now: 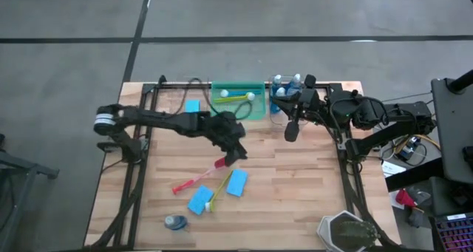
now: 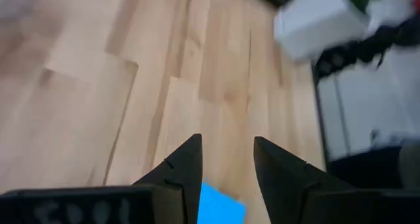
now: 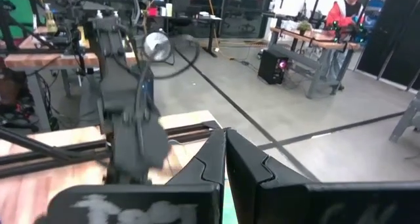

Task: Pick & Place Kitchen Sink Supplies
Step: Put the blue sponge wipe into the left transparent bin

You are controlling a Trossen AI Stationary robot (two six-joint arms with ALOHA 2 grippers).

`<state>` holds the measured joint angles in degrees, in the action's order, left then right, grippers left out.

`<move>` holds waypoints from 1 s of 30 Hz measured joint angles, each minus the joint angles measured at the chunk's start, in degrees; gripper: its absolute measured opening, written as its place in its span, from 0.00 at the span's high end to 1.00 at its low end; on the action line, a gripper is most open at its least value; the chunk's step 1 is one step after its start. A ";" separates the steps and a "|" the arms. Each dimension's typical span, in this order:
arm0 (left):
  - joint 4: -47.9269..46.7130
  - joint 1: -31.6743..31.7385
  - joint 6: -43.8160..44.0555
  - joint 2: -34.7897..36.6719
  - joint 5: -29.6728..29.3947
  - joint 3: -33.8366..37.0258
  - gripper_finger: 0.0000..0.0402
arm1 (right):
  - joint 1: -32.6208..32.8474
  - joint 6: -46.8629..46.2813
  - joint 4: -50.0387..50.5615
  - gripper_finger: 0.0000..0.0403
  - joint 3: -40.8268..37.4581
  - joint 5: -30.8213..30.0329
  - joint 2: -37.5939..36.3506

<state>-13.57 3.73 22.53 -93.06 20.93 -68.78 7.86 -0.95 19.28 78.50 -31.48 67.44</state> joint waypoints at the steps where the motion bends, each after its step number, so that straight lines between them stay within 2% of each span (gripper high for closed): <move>1: -1.21 -0.17 -1.68 -1.37 0.60 -1.09 0.68 | 0.00 -0.62 0.01 0.98 0.00 0.00 -0.07; 7: -13.67 -0.46 -13.18 -8.43 2.36 -7.42 0.68 | 0.00 -3.17 0.01 0.98 0.00 -0.02 -0.11; 13: -15.99 -1.69 -21.08 -13.95 2.36 -10.78 0.68 | 0.00 -5.82 -0.10 0.98 0.00 -0.07 -0.07; 30: -18.96 -3.08 -25.25 -22.85 -0.19 -10.72 0.69 | 0.00 -8.94 -0.86 0.98 0.00 -0.18 -0.04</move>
<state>-32.53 0.65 -2.72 -115.91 20.74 -79.50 7.86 -9.89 18.42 78.50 -31.67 67.40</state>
